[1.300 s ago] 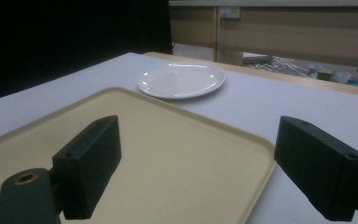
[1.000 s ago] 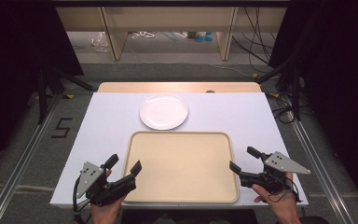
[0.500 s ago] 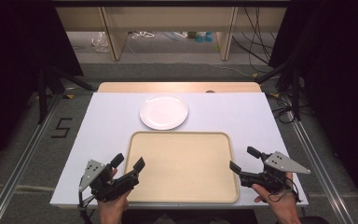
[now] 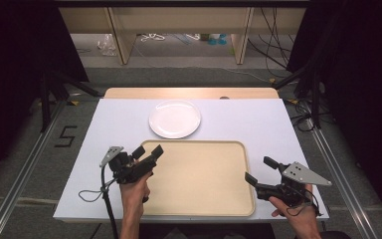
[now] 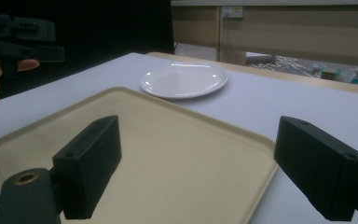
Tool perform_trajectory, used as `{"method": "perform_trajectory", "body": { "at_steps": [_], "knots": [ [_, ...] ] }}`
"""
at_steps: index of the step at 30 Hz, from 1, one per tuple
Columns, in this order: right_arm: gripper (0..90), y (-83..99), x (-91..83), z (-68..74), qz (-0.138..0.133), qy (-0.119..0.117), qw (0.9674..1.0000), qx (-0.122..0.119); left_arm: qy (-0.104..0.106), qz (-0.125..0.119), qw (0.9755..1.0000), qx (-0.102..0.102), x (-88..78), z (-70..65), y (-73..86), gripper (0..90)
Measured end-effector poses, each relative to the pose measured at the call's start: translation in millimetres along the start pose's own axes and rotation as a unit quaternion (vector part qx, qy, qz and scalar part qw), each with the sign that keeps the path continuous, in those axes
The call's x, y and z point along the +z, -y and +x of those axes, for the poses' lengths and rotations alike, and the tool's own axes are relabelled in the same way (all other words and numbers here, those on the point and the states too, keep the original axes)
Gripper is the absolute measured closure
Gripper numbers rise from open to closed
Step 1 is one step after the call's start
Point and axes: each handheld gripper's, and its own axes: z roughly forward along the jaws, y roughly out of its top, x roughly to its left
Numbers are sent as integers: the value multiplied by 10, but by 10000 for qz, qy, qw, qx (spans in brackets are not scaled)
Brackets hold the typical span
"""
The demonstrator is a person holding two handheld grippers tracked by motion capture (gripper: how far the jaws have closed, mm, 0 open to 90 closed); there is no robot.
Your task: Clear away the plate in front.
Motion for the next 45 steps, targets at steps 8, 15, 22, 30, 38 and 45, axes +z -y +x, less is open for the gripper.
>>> {"method": "perform_trajectory", "body": {
  "at_steps": [8,15,22,30,38,45],
  "knots": [
    [156,8,-9,5,70,-66,9999,139,-192,41,9997,-136,384,81,-265,175],
    [156,9,-3,26,164,-126,9997,116,-426,225,9988,-128,722,97,-432,175],
    [157,11,-4,20,154,-141,9997,116,-492,427,9976,-235,1037,177,-545,198],
    [157,18,6,14,9,-239,9996,171,-595,636,9912,-995,1359,472,-622,199],
    [157,17,11,19,14,-229,9997,94,-941,755,9848,-1250,1491,724,-604,210],
    [157,18,6,11,20,-232,9997,73,-1231,735,9763,-1621,1562,917,-560,210]
  ]
}}
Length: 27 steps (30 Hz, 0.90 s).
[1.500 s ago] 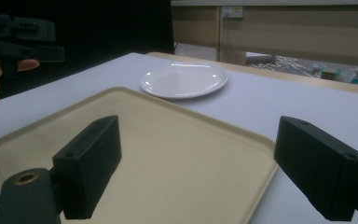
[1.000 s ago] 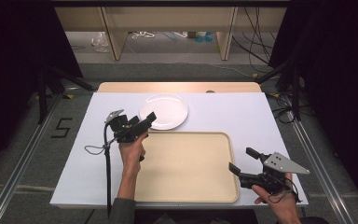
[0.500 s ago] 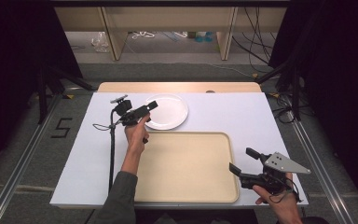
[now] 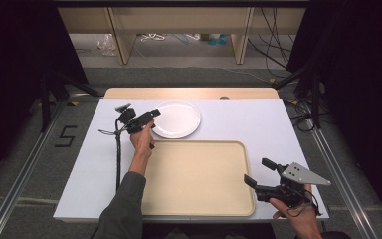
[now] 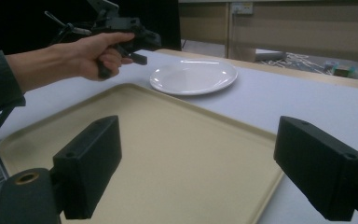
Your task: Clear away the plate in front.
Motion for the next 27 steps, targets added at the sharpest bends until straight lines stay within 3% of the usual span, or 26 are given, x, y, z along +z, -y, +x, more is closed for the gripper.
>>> {"method": "perform_trajectory", "body": {
  "at_steps": [3,6,9,10,17,20,22,27],
  "knots": [
    [157,-6,-12,2,47,15,10000,-26,-54,-28,10000,-56,31,41,-1,213],
    [157,-5,-11,0,41,5,10000,-22,-15,10,9996,-266,63,66,8,216],
    [157,-5,-14,2,49,12,10000,-12,-161,-26,9996,-236,87,70,12,234],
    [157,-6,-13,5,34,-8,10000,-8,-216,43,9992,-320,99,98,12,234],
    [158,-5,-8,11,22,-31,10000,3,-293,41,9988,-387,146,137,25,263],
    [158,-5,-8,10,6,-21,10000,-1,-253,163,9982,-527,187,166,49,272],
    [158,-3,-8,10,17,-26,10000,3,-199,196,9969,-738,207,180,56,274],
    [158,0,7,16,-25,-69,10000,22,-164,223,9952,-938,250,198,69,318]
  ]
}}
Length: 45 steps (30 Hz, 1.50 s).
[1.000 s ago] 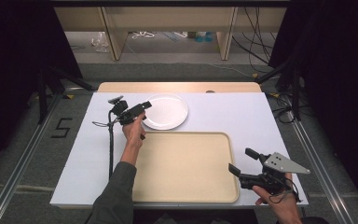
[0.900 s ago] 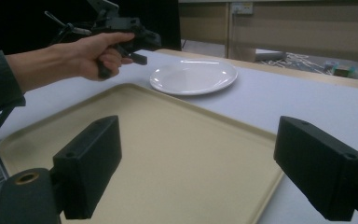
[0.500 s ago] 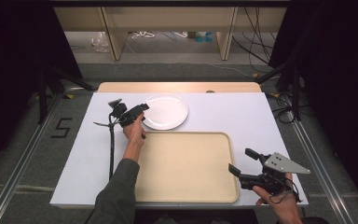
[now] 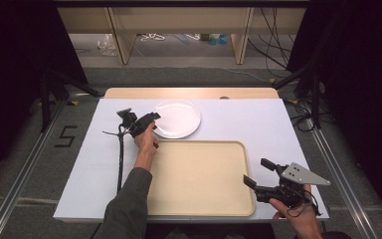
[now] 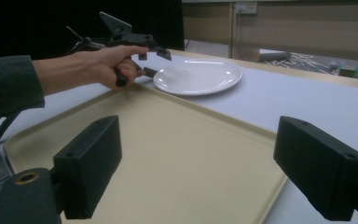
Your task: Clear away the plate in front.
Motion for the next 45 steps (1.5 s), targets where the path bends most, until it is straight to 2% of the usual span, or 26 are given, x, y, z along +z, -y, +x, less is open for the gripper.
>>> {"method": "perform_trajectory", "body": {
  "at_steps": [2,3,5,8,9,10,14,15,16,17,18,20,21,24,26,27,28,31,32,34,38,39,40,41,44,45],
  "knots": [
    [158,0,-1,1,3,-13,10000,-11,95,-33,9999,-19,14,19,9,357],
    [158,0,-3,-1,-4,-24,10000,-13,73,-28,9997,-210,28,19,20,369],
    [158,1,-7,-5,11,-10,10000,-2,46,-23,9996,-284,31,30,33,397],
    [158,-4,-16,-9,66,-18,10000,-2,-11,-86,9996,-271,36,42,55,483],
    [158,-1,-10,-8,49,-20,10000,1,97,-202,9982,-557,30,106,91,519],
    [158,1,-6,-7,47,-23,10000,-4,195,-129,9975,-664,31,148,106,546],
    [158,3,4,1,16,-17,10000,-12,294,-295,9957,-830,28,195,146,614],
    [158,-1,-6,0,81,3,10000,-13,280,-367,9951,-874,29,178,151,626],
    [158,2,3,-1,22,-22,10000,-1,166,-337,9955,-874,26,170,150,645],
    [158,2,2,-2,32,-26,10000,6,88,-230,9967,-779,23,190,150,664],
    [158,-3,-12,-4,117,-7,9999,-4,41,-237,9964,-819,22,189,150,676],
    [158,1,0,-3,45,-24,10000,16,17,-225,9959,-877,20,195,148,716],
    [158,-3,-10,-4,128,15,9999,-2,-13,-284,9945,-1006,24,208,149,746],
    [159,-1,-10,-7,75,-20,10000,15,-37,-306,9938,-1067,13,225,156,828],
    [159,-1,-11,-12,68,-12,10000,-6,7,-396,9939,-1028,5,228,174,842],
    [160,-3,-19,-18,75,-4,10000,-15,157,-525,9927,-1079,2,222,193,850],
    [160,-1,-17,-21,46,-7,10000,-26,188,-500,9920,-1145,-2,233,196,851],
    [160,-1,-15,-22,46,-1,10000,-12,515,-571,9889,-1268,-3,275,207,857],
    [160,-1,-14,-20,46,-6,10000,-7,510,-619,9879,-1331,-16,270,210,861],
    [161,-2,-18,-19,73,-6,10000,-19,545,-706,9876,-1292,-23,261,218,864],
    [162,-2,-15,-19,44,3,10000,-17,603,-718,9890,-1143,-29,305,230,864],
    [163,-4,-17,-22,26,6,10000,-23,763,-705,9847,-1398,-27,314,247,864],
    [163,-1,-12,-23,-12,30,10000,-3,679,-683,9860,-1359,-36,320,251,863],
    [163,0,-13,-23,-13,23,10000,40,749,-766,9851,-1346,-41,326,264,862],
    [163,1,-17,-27,-27,5,10000,74,776,-803,9848,-1331,-53,318,269,856],
    [164,-3,-28,-30,32,-4,10000,86,840,-866,9828,-1399,-71,323,270,853]
  ]
}}
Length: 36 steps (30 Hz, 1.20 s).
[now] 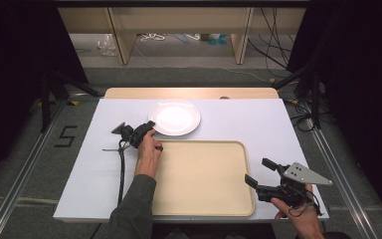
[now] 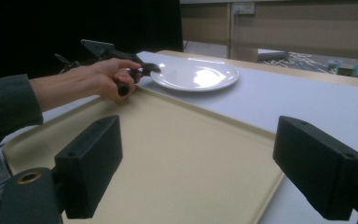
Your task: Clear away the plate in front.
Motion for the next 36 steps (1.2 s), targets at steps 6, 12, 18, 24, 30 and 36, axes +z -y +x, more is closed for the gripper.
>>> {"method": "perform_trajectory", "body": {
  "at_steps": [6,12,18,24,30,36],
  "knots": [
    [168,0,0,1,0,-8,10000,22,181,-141,9983,-544,-57,5,7,852],
    [168,0,7,-7,-43,-31,10000,-63,383,-207,9976,-529,-166,-44,19,851],
    [168,-1,7,-7,-37,-31,10000,-42,600,-244,9962,-582,-334,-70,64,851],
    [169,-2,-2,-6,1,-8,10000,-60,660,-352,9949,-676,-573,-71,143,845],
    [169,-7,-12,-5,78,-14,10000,-41,806,-251,9940,-699,-814,0,266,845],
    [169,-7,-13,-5,94,-16,9999,-44,1020,-195,9917,-765,-1067,34,363,840]
  ]
}}
